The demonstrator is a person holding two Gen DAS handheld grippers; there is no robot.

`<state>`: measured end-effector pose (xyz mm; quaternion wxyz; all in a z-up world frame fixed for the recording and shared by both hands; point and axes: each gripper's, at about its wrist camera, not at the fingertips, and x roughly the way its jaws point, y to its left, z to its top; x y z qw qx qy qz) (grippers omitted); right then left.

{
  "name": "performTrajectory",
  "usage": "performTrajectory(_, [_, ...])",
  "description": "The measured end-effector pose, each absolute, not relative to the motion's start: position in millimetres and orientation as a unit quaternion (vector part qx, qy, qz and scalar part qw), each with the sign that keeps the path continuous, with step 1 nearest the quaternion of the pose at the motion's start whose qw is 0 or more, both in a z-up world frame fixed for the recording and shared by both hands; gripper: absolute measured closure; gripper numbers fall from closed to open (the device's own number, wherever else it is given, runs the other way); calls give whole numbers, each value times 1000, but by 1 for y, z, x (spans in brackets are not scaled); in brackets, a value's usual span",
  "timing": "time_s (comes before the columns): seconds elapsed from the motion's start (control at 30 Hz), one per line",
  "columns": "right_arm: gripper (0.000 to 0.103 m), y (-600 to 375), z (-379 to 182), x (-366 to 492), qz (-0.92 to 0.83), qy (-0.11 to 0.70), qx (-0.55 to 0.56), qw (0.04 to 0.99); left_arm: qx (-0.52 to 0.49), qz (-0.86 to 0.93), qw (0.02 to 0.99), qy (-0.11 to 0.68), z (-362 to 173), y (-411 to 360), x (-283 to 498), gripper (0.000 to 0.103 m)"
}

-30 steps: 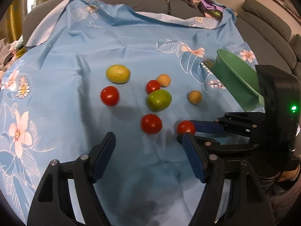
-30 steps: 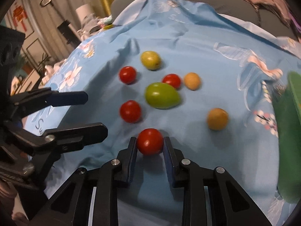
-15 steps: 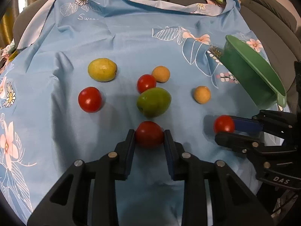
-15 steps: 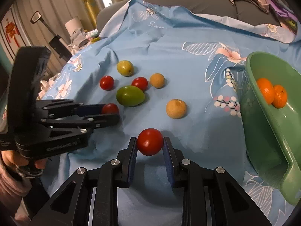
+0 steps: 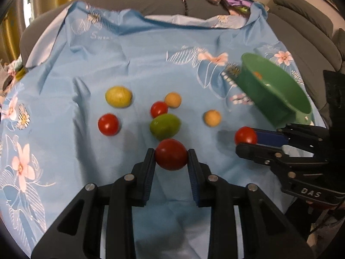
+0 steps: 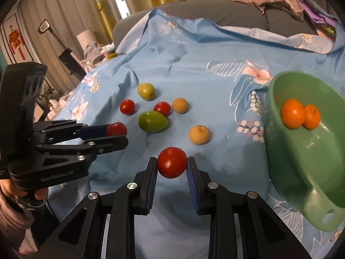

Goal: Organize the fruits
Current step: 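Carry both red tomatoes into the green bowl and open both tools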

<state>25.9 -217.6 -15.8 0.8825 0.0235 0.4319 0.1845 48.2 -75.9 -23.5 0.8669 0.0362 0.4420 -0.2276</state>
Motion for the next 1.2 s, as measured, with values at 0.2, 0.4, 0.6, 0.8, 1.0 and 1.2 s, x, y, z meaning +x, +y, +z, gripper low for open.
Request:
performTrajectory(0.2, [73, -228, 2, 14, 180, 406, 33, 895, 46, -239, 877, 414, 4, -88, 37, 74])
performTrajectory(0.4, [73, -248, 17, 4, 168, 383, 45, 907, 56, -256, 880, 396, 20, -106, 29, 74])
performTrajectory(0.6, [73, -275, 30, -5, 144, 361, 62, 919, 65, -286, 876, 382, 34, -135, 28, 74])
performTrajectory(0.8, [73, -310, 38, -16, 103, 343, 82, 930, 79, -325, 869, 366, 47, -177, 33, 74])
performTrajectory(1.0, [73, -343, 34, -21, 60, 344, 102, 932, 94, -360, 853, 365, 45, -220, 40, 74])
performTrajectory(1.2, [73, -357, 26, -21, 41, 354, 110, 928, 107, -378, 834, 388, 27, -252, 51, 74])
